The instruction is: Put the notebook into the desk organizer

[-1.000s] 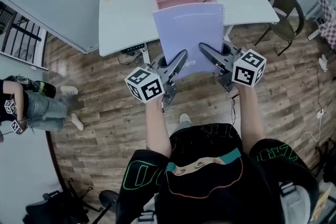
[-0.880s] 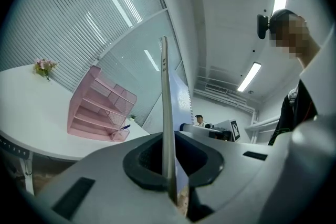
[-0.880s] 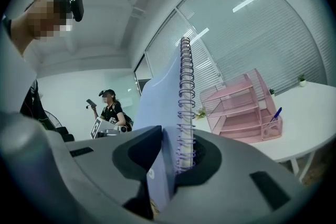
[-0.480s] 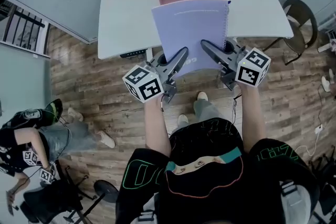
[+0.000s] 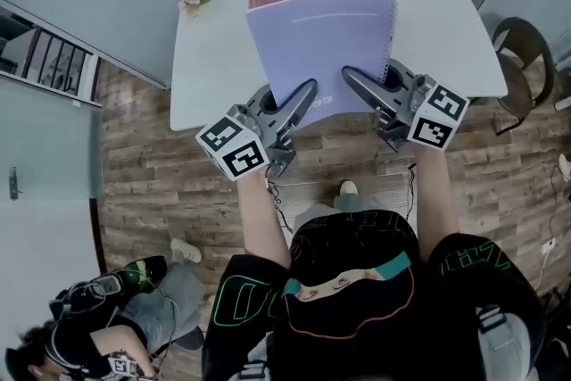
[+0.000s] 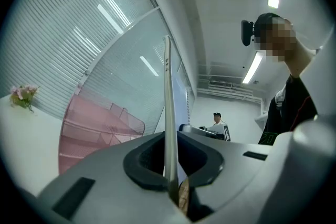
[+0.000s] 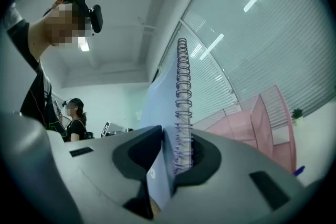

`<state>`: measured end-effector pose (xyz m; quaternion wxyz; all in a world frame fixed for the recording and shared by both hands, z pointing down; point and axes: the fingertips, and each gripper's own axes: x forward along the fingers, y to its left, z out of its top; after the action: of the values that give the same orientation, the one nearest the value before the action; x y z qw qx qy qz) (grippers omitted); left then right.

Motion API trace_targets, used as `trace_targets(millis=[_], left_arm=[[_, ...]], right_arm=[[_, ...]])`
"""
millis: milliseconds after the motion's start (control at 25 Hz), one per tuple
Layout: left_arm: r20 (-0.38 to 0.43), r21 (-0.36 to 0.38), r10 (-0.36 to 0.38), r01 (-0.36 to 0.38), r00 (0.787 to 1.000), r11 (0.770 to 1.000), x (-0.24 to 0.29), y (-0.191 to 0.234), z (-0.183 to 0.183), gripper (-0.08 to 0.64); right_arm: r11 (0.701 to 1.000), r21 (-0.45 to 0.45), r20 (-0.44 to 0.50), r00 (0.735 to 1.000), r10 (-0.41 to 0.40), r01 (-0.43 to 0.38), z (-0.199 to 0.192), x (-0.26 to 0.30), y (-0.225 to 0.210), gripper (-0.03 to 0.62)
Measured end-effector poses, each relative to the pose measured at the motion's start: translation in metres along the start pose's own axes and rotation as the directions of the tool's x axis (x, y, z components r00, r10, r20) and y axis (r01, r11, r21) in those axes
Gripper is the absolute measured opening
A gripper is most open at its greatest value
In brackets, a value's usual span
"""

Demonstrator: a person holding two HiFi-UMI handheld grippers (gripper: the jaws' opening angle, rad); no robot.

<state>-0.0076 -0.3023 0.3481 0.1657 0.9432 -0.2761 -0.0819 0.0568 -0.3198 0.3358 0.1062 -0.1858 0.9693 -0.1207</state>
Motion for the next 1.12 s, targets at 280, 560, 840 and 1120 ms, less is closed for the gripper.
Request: trace_targets(millis=[280,560,840,1120], left_arm=[[0.039,0.031,0.002,-0.003,0.999,1.0,0.014,0.016,0.032,0.028],[0.079,0.039,-0.117,0.114,0.99,0.993,0.027,0.026,0.065,0.028],[0.03,-0.011,-0.097,0.098,0.995,0.995,0.042,0.054,0.073,0.028],[0.047,-0.007,-0.252,0.252,0.967,0.968,0.049,0.044,0.082,0.028]], right_arm=[[0.997,-0.059,0.021,0.999,0.041,-0.04,0.027,0.007,-0.015,0.078],[0.998,-0.063,0.036,0.999,0.034,-0.032,0.037,0.004,-0.04,0.155],[0.999,-0.02,0.011,0.999,0.044,-0.044,0.023,0.006,-0.051,0.164],[0.999,-0.004,-0.035,0.999,0.033,-0.033,0.002,0.004,-0.061,0.164]])
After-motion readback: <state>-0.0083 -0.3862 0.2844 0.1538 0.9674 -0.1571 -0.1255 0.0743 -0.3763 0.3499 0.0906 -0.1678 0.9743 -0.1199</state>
